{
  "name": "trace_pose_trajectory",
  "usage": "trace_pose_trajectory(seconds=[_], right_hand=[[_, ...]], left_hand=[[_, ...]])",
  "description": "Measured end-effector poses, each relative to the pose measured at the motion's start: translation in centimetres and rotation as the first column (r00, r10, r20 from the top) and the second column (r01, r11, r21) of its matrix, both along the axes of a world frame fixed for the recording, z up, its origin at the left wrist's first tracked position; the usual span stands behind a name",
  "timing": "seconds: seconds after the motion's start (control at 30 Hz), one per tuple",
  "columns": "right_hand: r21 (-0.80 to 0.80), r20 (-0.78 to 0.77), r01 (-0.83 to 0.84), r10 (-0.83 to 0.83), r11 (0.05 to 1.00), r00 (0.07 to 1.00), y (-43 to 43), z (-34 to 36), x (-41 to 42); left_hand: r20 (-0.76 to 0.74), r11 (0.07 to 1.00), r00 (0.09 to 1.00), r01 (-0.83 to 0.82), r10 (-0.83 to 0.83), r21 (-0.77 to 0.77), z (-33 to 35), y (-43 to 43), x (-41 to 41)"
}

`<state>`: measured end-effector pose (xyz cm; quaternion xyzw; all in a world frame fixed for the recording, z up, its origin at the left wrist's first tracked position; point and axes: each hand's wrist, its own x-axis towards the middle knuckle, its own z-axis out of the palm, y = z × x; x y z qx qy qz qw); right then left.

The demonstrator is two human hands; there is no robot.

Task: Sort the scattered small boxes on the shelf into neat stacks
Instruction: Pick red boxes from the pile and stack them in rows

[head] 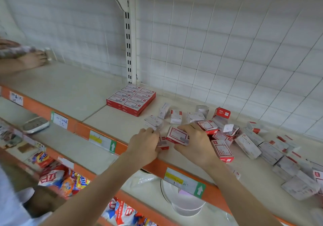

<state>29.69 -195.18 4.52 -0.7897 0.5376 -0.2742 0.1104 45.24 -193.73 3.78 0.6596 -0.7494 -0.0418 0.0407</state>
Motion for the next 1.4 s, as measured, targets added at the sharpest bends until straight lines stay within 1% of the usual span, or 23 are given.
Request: trace_pose_trajectory(seconds=[0.07,0.17,0.3,0.37,0.47,0.6,0.73,0.83,0.87,1.0,1.07,1.17,1.23,1.33,1.4], right_hand=[[-0.010,0.047,0.021,-0.021,1.000,0.999,-0.5,0.2,0.4],[0.016,0.078,0.053,-0.054,0.998,0.995,-1.1,0.8,1.2],[0.011,0.082,0.077,-0.078,0.997,0.994,-2.3,1.9,3.0],[0.006,0.081,0.101,-0.101,0.995,0.992,-3.1,2.0,4.1],[0.015,0.065,0.137,-0.138,0.990,0.988,-4.2,1.7,6.2],[0.069,-0.020,0.154,-0.153,0.986,0.988,-5.4,1.4,10.2],[0.109,-0.072,0.173,-0.166,0.979,0.984,-6.1,0.1,14.0],[0.106,-0.170,0.207,-0.187,0.973,0.967,-5.9,-0.4,16.4],[0.093,-0.179,0.217,-0.198,0.972,0.964,-5.9,-0.7,17.1],[0.091,-0.098,0.230,-0.221,0.969,0.970,-5.8,-1.5,19.0],[0.089,-0.098,0.229,-0.220,0.969,0.971,-5.8,-2.0,19.7],[0.033,-0.106,0.251,-0.246,0.968,0.963,-5.9,-2.7,20.4],[-0.027,-0.075,0.282,-0.283,0.959,0.956,-6.0,-3.3,20.6],[-0.148,-0.062,0.315,-0.327,0.938,0.943,-5.7,-4.0,21.2],[-0.189,-0.068,0.323,-0.341,0.927,0.938,-5.4,-4.2,21.5]], left_hand=[[-0.033,0.998,0.999,0.011,-0.013,-0.064,0.1,-0.2,0.3],[-0.127,0.991,0.991,0.033,-0.050,-0.130,0.4,-0.8,1.6],[-0.261,0.985,0.964,0.010,-0.056,-0.174,0.7,-2.7,4.8],[-0.281,0.983,0.957,0.017,-0.069,-0.183,0.5,-3.9,6.4],[-0.240,0.980,0.960,0.106,-0.145,-0.166,-0.1,-5.6,8.8],[-0.181,0.968,0.954,0.217,-0.238,-0.129,-0.7,-7.3,13.0],[-0.154,0.968,0.959,0.221,-0.238,-0.121,-1.1,-8.7,17.1],[-0.119,0.964,0.959,0.248,-0.259,-0.098,-1.2,-9.7,19.2],[-0.110,0.957,0.953,0.273,-0.283,-0.093,-1.2,-10.0,19.8],[-0.068,0.923,0.923,0.371,-0.378,-0.100,-1.4,-11.1,21.3],[-0.069,0.911,0.910,0.401,-0.408,-0.101,-1.4,-11.8,21.8],[-0.124,0.899,0.892,0.424,-0.436,-0.109,-1.5,-12.6,22.4],[-0.131,0.889,0.882,0.438,-0.453,-0.133,-1.6,-12.7,22.8],[-0.070,0.837,0.858,0.474,-0.509,-0.274,-2.5,-12.3,23.5],[-0.051,0.819,0.853,0.480,-0.520,-0.315,-3.1,-11.6,23.7]])
